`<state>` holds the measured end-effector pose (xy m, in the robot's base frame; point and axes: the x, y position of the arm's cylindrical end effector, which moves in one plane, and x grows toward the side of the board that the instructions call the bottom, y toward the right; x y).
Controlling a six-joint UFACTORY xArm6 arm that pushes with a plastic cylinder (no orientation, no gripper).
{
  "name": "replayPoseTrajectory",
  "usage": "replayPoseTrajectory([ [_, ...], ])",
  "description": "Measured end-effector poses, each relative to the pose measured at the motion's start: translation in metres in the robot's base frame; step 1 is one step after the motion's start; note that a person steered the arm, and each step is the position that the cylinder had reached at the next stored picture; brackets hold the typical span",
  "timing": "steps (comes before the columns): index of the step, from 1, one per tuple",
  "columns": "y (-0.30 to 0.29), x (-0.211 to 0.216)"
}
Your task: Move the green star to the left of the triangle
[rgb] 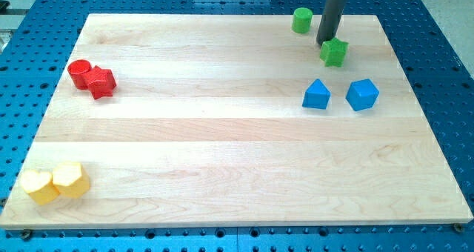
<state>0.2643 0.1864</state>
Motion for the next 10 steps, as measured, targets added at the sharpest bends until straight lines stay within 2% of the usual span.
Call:
replayPoseTrajectory([
  [1, 0.065, 0.030],
  [2, -0.026, 0.046],
  [3, -0.099, 0.044],
  [4, -0.125, 0.035],
  [5, -0.146, 0.092],
  [7, -0.111, 0.033],
  [8, -0.065, 0.060],
  [10, -0.099, 0.117],
])
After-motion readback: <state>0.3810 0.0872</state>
